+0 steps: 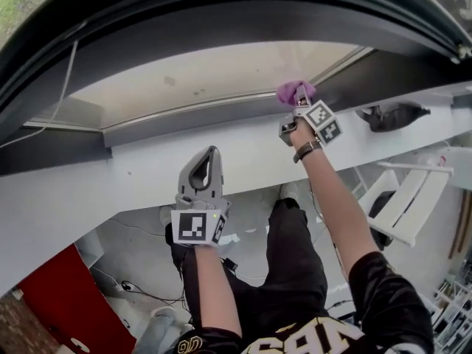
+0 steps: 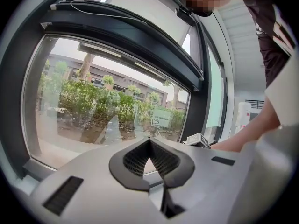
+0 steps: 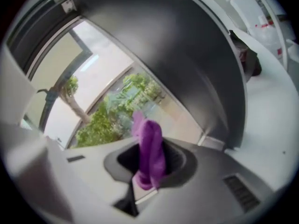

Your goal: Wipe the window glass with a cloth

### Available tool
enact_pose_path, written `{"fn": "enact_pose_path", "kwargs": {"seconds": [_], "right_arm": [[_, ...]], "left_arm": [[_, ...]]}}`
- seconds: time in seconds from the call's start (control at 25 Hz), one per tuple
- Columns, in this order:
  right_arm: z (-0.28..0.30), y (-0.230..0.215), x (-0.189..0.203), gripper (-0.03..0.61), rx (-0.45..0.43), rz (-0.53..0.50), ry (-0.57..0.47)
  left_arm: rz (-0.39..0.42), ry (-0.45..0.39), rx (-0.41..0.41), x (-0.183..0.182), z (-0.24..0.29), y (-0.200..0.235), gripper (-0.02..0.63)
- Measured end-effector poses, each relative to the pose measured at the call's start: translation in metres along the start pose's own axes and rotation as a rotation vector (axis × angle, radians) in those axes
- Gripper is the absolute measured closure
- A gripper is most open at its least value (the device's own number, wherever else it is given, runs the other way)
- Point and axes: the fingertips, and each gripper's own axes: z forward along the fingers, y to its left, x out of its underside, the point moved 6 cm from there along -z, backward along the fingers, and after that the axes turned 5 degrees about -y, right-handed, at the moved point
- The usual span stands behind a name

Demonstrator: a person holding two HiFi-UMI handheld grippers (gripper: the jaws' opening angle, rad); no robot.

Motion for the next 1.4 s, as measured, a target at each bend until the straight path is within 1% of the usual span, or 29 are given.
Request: {"fn": "enact_pose_path", "kwargs": {"seconds": [0.08,0.12,0.2,0.32,0.4,0.48,0.56,0.64,0.72,0.8,0.88,0.96,1.0,1.08,1.16,1.2,1.28,1.4], "right_arm": [[-0.01,0.025,0.034,0.492,-0.035,0.0,0.038],[-0.017,0.044,0.058,0.492,-0.07,0.002,0.069],[-0.031,0.096,0.114,0.492,-0.183,0.003,0.145],[-0.043,0.183,0.227,0.492,-0.353,-0.007,0.32],[-0.05,0.233,0.309,0.492,-0.424,-0.026,0.451],[-0.057,0.278,0.384,0.492,-0.484,-0.056,0.559],[-0.058,0.318,0.448,0.492,-0.534,-0.086,0.635],[-0.053,0.348,0.497,0.492,-0.567,-0.107,0.672],[-0.042,0.369,0.533,0.492,-0.579,-0.125,0.685],[-0.026,0.38,0.555,0.492,-0.564,-0.139,0.695],[-0.012,0.382,0.56,0.492,-0.56,-0.166,0.719],[-0.002,0.366,0.545,0.492,-0.561,-0.234,0.74],[0.004,0.349,0.53,0.491,-0.536,-0.256,0.739],[0.014,0.304,0.494,0.491,-0.452,-0.234,0.732],[0.02,0.253,0.448,0.491,-0.375,-0.192,0.712],[0.024,0.226,0.418,0.492,-0.339,-0.175,0.689],[0.031,0.169,0.35,0.492,-0.247,-0.119,0.618],[0.037,0.076,0.247,0.491,-0.083,-0.002,0.478]], "left_arm": [[-0.011,-0.008,-0.025,-0.009,-0.019,0.023,0.604],[-0.017,-0.014,-0.042,-0.016,-0.032,0.038,0.604],[-0.008,-0.02,-0.081,-0.029,-0.059,0.07,0.604],[0.055,-0.002,-0.147,-0.044,-0.108,0.123,0.604],[0.094,0.015,-0.186,-0.051,-0.144,0.159,0.604],[0.12,0.024,-0.224,-0.058,-0.179,0.194,0.604],[0.137,0.024,-0.27,-0.063,-0.206,0.225,0.604],[0.148,0.022,-0.305,-0.064,-0.225,0.247,0.604],[0.145,0.027,-0.332,-0.063,-0.238,0.259,0.604],[0.127,0.043,-0.366,-0.06,-0.25,0.266,0.604],[0.132,0.062,-0.386,-0.055,-0.259,0.268,0.604],[0.127,0.067,-0.387,-0.046,-0.257,0.265,0.604],[0.11,0.065,-0.382,-0.042,-0.251,0.262,0.604],[0.058,0.049,-0.366,-0.037,-0.235,0.251,0.604],[-0.015,0.008,-0.346,-0.036,-0.213,0.233,0.604],[-0.046,-0.013,-0.331,-0.034,-0.198,0.222,0.604],[-0.074,-0.035,-0.283,-0.029,-0.163,0.197,0.604],[-0.103,-0.042,-0.198,-0.016,-0.111,0.15,0.604]]}}
